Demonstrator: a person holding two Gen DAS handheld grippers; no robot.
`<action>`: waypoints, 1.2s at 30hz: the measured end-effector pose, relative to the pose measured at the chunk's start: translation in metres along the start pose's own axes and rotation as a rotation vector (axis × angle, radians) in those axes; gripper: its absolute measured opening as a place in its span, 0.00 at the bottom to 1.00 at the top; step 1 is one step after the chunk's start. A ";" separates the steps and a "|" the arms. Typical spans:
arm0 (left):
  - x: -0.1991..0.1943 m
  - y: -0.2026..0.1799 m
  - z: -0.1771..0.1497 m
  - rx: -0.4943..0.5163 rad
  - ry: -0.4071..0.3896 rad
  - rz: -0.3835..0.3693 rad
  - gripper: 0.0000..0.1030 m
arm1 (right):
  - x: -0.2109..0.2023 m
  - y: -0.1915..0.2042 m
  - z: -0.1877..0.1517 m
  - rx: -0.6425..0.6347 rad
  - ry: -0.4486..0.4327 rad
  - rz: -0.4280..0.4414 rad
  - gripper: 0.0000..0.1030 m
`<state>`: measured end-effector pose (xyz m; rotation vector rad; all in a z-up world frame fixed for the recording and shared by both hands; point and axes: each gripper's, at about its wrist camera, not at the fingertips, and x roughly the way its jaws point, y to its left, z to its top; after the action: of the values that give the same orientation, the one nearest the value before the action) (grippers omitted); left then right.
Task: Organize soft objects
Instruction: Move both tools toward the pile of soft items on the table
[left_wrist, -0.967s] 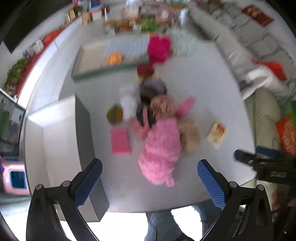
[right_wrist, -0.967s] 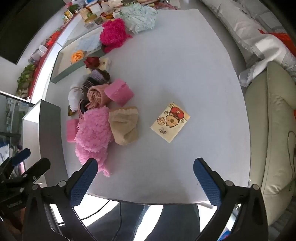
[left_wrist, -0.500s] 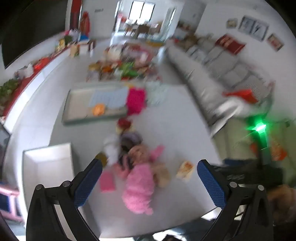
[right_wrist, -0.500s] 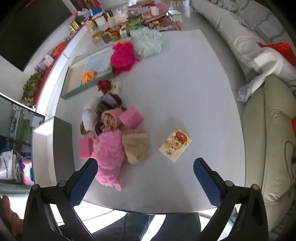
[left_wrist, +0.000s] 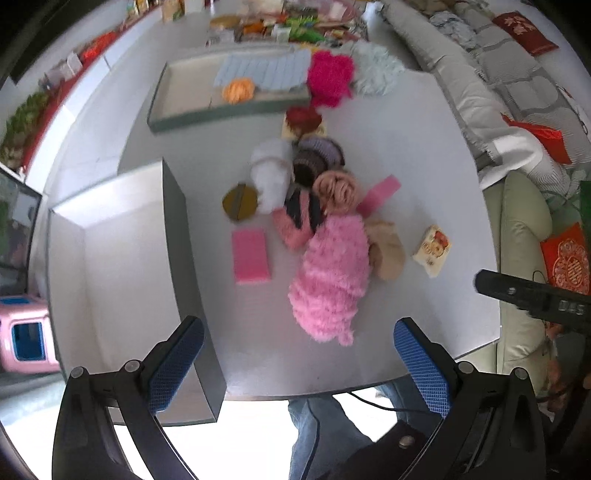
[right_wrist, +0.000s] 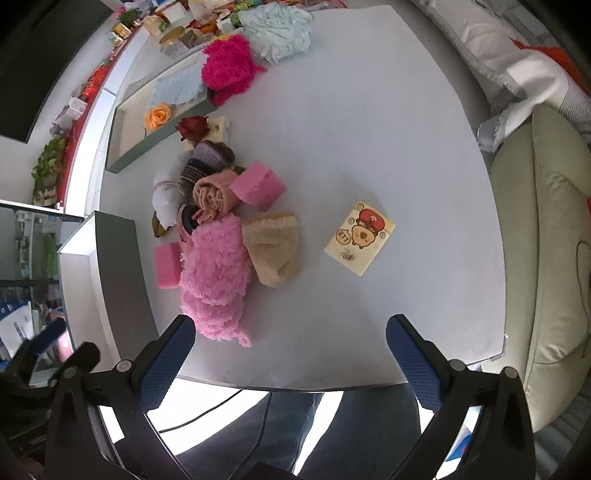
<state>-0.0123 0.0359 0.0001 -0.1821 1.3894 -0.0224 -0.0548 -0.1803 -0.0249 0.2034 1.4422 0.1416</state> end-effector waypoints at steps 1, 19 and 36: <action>0.007 0.001 -0.001 0.001 0.018 -0.001 1.00 | 0.002 0.000 -0.001 0.003 0.007 0.001 1.00; 0.097 0.013 -0.036 0.060 0.242 0.085 1.00 | 0.027 -0.020 -0.017 0.074 0.107 -0.019 1.00; 0.047 -0.005 -0.021 0.069 0.179 0.139 1.00 | 0.040 -0.023 -0.021 0.079 0.118 -0.055 1.00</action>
<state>-0.0234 0.0232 -0.0488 -0.0257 1.5746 0.0297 -0.0712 -0.1928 -0.0713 0.2233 1.5705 0.0521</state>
